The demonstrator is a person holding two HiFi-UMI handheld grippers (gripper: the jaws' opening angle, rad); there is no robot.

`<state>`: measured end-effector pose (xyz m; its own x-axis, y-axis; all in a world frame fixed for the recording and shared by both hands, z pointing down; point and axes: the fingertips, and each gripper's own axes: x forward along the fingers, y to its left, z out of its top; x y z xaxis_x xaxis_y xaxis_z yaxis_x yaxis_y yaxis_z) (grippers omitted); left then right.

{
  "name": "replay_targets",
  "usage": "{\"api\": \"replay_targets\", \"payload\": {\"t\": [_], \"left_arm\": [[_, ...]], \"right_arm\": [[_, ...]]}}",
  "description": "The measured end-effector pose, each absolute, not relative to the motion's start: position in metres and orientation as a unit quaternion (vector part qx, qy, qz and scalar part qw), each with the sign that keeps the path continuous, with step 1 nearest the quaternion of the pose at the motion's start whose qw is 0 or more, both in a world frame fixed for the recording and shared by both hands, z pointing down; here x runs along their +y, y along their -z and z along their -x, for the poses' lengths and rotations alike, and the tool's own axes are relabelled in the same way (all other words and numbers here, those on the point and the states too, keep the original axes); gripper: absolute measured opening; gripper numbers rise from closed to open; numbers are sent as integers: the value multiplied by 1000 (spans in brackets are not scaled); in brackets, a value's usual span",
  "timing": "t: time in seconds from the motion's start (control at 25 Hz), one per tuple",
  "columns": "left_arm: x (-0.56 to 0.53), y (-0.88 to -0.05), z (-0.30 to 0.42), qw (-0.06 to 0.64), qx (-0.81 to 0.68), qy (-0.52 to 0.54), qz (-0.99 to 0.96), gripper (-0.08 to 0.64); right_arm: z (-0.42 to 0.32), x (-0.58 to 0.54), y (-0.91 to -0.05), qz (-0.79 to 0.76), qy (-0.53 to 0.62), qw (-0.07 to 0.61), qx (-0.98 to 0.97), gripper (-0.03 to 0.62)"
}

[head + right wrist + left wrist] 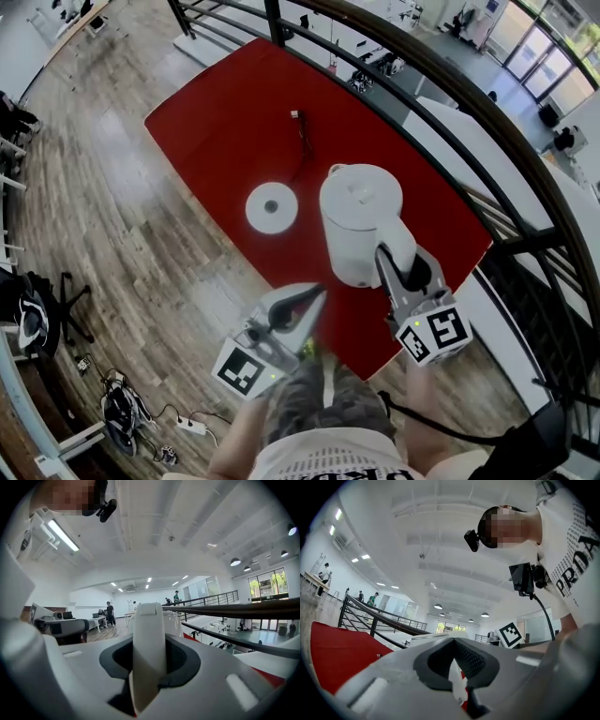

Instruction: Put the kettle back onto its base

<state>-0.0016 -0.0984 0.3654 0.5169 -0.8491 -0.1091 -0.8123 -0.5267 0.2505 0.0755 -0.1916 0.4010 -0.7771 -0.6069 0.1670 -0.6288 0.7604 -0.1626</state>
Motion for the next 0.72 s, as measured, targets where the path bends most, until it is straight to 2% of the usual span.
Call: {"api": "replay_targets", "payload": {"t": [0.72], "left_arm": [[-38, -248, -11, 4, -480, 120, -869, -2]], "right_arm": [[-87, -131, -226, -301, -21, -58, -952, 118]]}}
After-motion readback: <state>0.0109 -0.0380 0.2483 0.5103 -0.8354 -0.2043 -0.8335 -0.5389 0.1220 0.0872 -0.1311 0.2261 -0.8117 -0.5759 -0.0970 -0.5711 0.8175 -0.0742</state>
